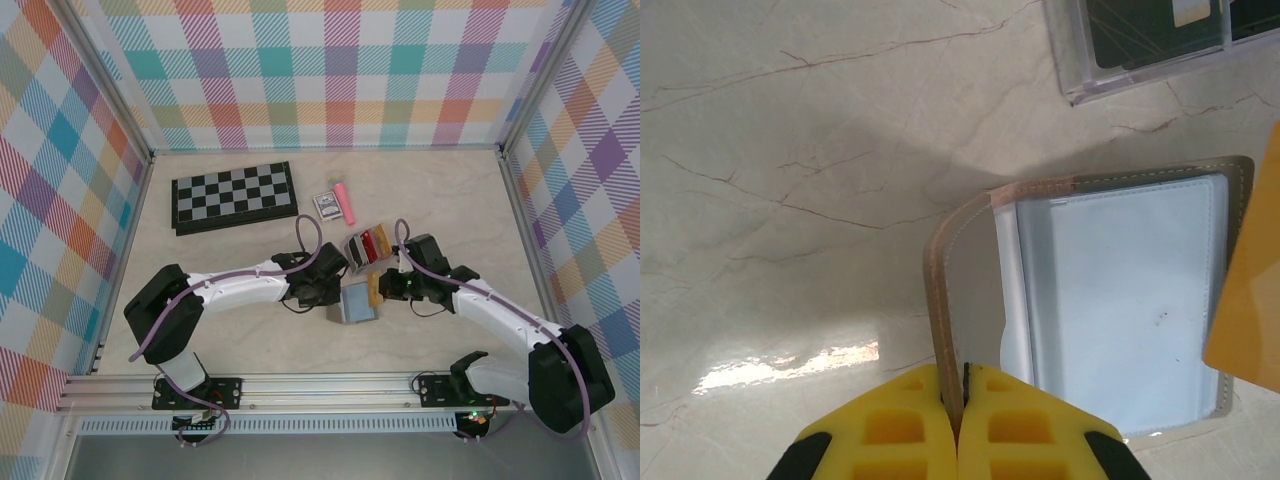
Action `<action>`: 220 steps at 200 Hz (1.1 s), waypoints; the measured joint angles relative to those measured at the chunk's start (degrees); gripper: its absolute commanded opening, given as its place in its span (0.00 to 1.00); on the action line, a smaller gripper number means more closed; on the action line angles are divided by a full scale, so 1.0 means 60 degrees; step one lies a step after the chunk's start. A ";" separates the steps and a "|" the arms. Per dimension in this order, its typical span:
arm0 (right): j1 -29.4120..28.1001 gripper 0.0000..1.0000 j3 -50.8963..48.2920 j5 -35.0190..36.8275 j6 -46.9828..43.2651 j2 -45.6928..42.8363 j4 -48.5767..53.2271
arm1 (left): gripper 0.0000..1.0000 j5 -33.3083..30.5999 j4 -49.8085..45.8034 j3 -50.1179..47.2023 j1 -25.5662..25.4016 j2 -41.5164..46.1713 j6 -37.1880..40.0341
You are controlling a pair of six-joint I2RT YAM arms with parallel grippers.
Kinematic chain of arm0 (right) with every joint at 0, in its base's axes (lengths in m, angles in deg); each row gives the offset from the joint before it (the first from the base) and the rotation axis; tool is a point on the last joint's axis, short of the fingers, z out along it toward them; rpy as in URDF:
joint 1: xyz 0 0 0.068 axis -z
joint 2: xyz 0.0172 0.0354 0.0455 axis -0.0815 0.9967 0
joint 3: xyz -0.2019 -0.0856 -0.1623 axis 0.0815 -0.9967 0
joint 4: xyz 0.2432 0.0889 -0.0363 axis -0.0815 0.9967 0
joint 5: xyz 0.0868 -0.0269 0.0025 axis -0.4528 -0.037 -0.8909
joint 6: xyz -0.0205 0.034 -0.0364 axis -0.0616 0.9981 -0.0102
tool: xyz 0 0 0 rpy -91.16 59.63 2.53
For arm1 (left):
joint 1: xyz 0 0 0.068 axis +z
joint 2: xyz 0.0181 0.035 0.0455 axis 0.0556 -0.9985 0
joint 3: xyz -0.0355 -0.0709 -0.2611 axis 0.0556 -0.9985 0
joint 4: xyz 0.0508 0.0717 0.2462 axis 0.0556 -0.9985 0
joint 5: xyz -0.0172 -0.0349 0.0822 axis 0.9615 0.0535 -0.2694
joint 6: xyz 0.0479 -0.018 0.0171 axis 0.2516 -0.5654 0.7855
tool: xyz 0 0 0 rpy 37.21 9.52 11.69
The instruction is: Put the credit cards into the card holder
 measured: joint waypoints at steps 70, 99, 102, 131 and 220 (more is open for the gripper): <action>0.0000 0.01 -0.0284 -0.0153 -0.0138 0.0441 -0.0397 | 0.00 0.0022 -0.0004 0.0000 0.0007 -0.0025 0.0000; -0.0018 0.01 -0.0284 -0.0138 -0.0219 0.0433 -0.0408 | 0.00 0.0040 -0.0004 0.0000 0.0011 -0.0120 0.0000; -0.0018 0.01 -0.0280 -0.0113 -0.0244 0.0430 -0.0393 | 0.00 0.0044 -0.0004 0.0000 0.0011 -0.0120 0.0000; -0.0047 0.01 -0.0280 0.0138 -0.0576 0.0255 -0.0087 | 0.00 0.0044 -0.0004 0.0000 0.0015 -0.0120 0.0000; -0.0047 0.01 -0.0259 0.0095 -0.0834 0.0335 -0.0058 | 0.00 0.0051 0.0000 0.0000 0.0018 -0.0127 0.0000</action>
